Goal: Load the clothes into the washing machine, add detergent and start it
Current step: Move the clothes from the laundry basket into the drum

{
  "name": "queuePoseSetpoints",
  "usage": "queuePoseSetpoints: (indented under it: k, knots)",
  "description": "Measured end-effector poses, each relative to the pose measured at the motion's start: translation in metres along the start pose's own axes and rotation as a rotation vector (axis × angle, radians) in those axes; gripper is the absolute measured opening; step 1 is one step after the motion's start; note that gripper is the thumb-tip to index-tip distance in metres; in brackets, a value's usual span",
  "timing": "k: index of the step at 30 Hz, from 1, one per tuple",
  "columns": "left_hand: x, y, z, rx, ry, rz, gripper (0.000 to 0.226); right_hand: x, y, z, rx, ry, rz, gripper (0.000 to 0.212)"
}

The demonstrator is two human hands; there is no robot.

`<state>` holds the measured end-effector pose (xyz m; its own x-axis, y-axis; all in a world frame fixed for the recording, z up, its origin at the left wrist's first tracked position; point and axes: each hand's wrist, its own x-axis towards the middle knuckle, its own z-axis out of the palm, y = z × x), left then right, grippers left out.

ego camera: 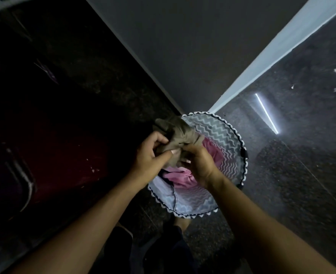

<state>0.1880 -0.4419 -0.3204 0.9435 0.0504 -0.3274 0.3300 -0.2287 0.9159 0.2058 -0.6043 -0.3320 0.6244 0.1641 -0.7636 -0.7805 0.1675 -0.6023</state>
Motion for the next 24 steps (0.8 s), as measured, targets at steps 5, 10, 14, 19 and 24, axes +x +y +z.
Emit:
queuePoseSetpoints:
  k: [5, 10, 14, 19, 24]
  knots:
    - [-0.016, 0.033, -0.001, -0.031, -0.233, -0.216, 0.086, -0.042, -0.031, -0.006, 0.25, 0.07, -0.067, 0.067]
    - [-0.041, 0.104, 0.002, 0.046, -0.243, -0.222, 0.097, -0.103, -0.086, 0.006, 0.258, -0.089, -0.211, 0.013]
    - [-0.061, 0.17, -0.011, -0.053, -0.169, -0.181, 0.076, -0.17, -0.14, 0.023, 0.027, -0.067, -0.29, 0.037]
    - [-0.094, 0.267, -0.033, -0.232, -0.104, -0.054, 0.038, -0.247, -0.18, 0.009, -0.218, -0.051, -0.493, 0.036]
    - [-0.119, 0.348, -0.072, -0.442, -0.071, 0.008, 0.026, -0.286, -0.181, 0.017, -0.549, -0.114, -0.548, 0.079]
